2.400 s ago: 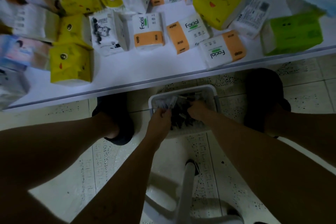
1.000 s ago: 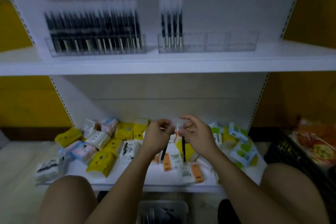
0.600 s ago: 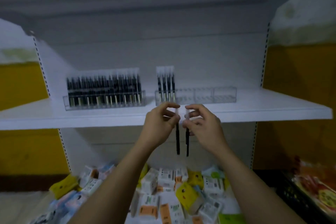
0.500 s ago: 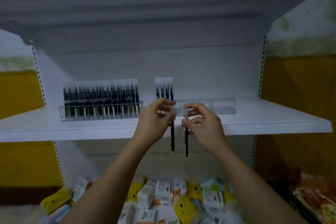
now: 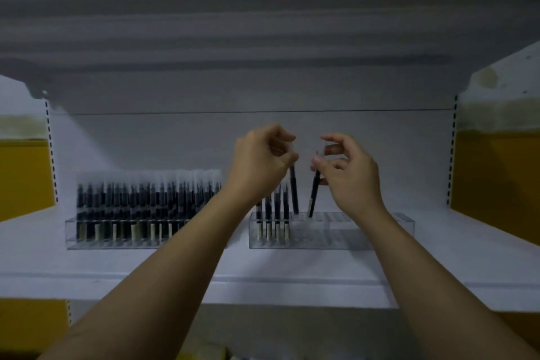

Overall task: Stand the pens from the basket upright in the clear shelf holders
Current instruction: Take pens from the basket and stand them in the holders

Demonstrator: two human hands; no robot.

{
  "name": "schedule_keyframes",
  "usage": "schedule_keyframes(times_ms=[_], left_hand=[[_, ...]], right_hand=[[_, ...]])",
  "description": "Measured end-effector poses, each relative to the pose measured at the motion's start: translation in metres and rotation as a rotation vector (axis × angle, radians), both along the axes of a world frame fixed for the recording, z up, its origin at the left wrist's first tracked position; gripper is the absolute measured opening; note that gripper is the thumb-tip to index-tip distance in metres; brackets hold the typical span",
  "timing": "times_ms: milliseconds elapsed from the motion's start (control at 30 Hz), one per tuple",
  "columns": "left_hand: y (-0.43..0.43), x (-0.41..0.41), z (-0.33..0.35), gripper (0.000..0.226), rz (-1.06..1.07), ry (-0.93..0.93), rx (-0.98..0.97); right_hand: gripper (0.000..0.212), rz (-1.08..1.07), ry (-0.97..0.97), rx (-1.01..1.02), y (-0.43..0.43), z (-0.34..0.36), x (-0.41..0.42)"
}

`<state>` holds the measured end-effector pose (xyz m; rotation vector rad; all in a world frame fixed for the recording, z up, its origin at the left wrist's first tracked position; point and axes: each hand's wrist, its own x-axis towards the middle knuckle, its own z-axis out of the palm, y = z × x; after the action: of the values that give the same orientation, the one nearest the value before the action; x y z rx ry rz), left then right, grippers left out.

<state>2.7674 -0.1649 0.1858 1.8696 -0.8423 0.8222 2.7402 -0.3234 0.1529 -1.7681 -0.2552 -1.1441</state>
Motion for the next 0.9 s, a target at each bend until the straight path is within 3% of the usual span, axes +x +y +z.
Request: schedule_keyframes(times_ms=[333,633,900], left_hand=[[-0.03,0.049,-0.004,0.016,0.072,-0.03,0.085],[-0.029,0.062,-0.009,0.016,0.045,-0.008,0.095],[-0.031,0.077,-0.019,0.007,0.085,0.155,0.193]], right_hand=[[0.031,-0.009,-0.05,0.069,-0.027,-0.012,0.052],[0.03,0.061,0.038,0.091,-0.032,-0.023,0.07],[0.064,0.005,0.286,-0.289,-0.024,-0.043,0.058]])
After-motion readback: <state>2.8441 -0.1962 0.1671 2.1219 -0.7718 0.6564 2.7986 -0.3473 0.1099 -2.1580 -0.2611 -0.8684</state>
